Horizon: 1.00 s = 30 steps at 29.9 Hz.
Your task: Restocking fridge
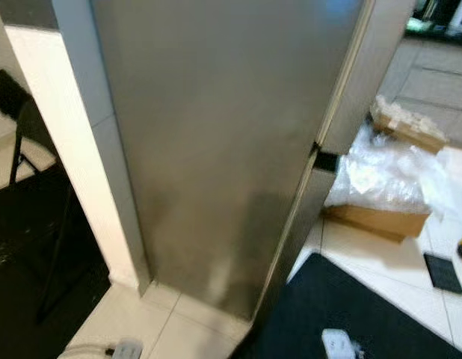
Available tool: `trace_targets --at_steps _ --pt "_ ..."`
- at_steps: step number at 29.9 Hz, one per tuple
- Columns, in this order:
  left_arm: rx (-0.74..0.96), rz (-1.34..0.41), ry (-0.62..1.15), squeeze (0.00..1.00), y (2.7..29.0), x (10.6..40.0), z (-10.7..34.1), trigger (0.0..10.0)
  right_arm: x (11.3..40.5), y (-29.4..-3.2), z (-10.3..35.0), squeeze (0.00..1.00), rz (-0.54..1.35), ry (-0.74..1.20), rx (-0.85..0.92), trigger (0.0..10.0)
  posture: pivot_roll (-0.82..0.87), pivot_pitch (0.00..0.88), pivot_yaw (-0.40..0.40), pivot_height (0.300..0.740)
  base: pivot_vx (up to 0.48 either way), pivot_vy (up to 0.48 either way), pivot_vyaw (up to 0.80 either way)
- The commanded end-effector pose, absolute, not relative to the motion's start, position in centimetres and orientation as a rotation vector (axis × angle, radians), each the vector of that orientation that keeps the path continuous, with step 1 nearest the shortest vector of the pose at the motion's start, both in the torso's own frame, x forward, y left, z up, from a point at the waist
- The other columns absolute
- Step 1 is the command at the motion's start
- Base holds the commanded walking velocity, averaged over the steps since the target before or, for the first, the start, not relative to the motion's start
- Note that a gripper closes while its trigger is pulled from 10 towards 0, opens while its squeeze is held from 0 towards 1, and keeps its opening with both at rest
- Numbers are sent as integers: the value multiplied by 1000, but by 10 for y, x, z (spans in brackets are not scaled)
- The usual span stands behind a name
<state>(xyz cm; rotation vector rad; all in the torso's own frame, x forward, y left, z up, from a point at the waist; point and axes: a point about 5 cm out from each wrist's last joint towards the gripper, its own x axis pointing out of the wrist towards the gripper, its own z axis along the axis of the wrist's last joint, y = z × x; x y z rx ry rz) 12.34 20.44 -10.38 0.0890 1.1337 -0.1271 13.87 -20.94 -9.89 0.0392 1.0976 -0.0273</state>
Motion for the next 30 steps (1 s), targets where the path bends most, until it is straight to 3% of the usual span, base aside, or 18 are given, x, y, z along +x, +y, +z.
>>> trace_targets --at_steps 1,7,22,30 --pt "71 -139 1164 0 201 116 -107 10000 132 -213 -101 0 -44 1118 41 10000 114 0 -6 740 0 -454 0" --pt "74 -136 1169 0 201 115 -107 10000 131 -213 -101 0 -43 1118 45 10000 113 0 -4 740 0 -458 0" --pt "74 -123 1164 0 202 115 -107 10000 132 -212 -101 0 -41 1116 51 10000 111 0 -5 740 0 0 0" --pt "55 -118 1166 0 201 115 -107 10000 131 -212 -101 0 -43 1117 57 10000 109 0 -3 740 0 -446 0"
